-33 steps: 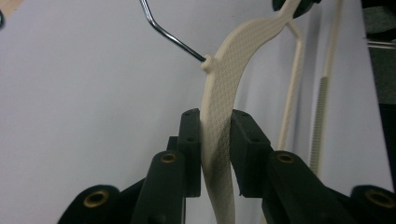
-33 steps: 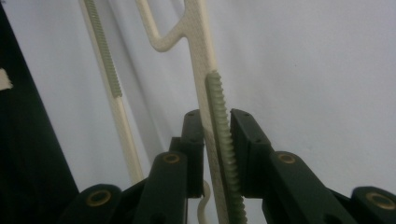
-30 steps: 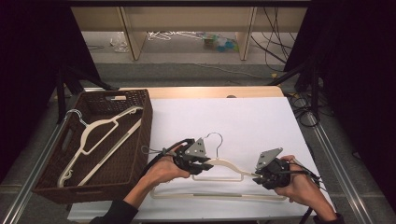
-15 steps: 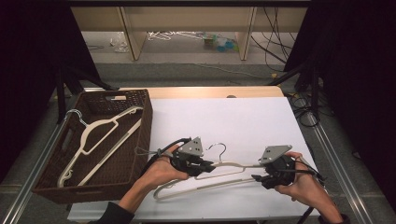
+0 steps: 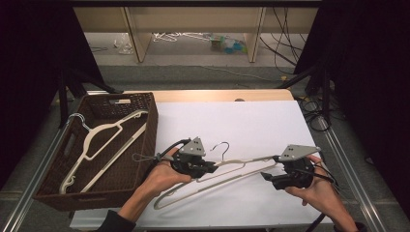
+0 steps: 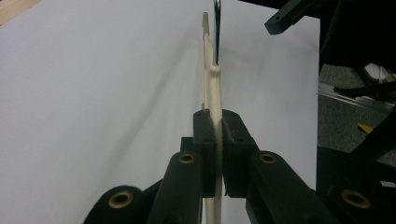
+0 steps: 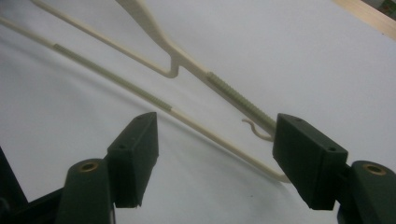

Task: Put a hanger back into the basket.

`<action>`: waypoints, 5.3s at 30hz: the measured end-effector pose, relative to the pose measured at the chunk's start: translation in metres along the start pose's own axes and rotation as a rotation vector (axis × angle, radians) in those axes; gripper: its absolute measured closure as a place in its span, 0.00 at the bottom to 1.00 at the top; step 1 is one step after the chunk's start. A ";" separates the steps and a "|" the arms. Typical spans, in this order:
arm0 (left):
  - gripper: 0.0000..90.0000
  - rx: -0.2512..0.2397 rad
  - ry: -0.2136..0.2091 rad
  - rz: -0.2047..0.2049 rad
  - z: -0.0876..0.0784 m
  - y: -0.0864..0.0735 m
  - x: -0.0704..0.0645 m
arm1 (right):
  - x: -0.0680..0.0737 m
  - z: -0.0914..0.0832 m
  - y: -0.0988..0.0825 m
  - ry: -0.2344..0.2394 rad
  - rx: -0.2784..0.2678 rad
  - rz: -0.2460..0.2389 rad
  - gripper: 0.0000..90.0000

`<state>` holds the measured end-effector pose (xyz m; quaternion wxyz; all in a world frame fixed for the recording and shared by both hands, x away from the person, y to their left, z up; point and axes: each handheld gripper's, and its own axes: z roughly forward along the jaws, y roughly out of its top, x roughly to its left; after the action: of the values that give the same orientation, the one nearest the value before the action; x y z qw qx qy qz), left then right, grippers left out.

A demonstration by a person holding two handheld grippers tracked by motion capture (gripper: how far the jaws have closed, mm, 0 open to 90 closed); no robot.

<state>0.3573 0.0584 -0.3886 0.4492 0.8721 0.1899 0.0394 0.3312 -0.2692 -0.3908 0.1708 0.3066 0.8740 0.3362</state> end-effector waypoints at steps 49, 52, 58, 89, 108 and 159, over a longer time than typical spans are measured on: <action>0.95 -0.219 0.091 -0.178 -0.123 0.028 0.009 | 0.012 0.015 -0.025 0.036 -0.086 0.086 0.28; 0.95 -0.230 0.113 -0.168 -0.132 0.032 0.009 | 0.013 0.016 -0.026 0.036 -0.080 0.088 0.28; 0.95 -0.227 0.143 -0.151 -0.151 0.038 0.011 | 0.013 0.017 -0.026 0.039 -0.075 0.082 0.28; 0.95 -0.348 0.459 -0.268 -0.247 -0.046 0.095 | 0.015 0.020 -0.028 0.052 -0.054 0.078 0.27; 0.95 -0.329 0.572 -0.308 -0.266 -0.108 0.125 | 0.015 0.021 -0.028 0.056 -0.051 0.068 0.27; 0.82 -0.114 0.755 -0.593 -0.222 -0.172 0.155 | 0.015 0.023 -0.029 0.060 -0.044 0.063 0.28</action>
<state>0.3967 0.3763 -0.4104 0.3878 0.6794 0.5775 0.2337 0.3192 -0.2653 -0.4286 0.1406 0.3199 0.8611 0.3694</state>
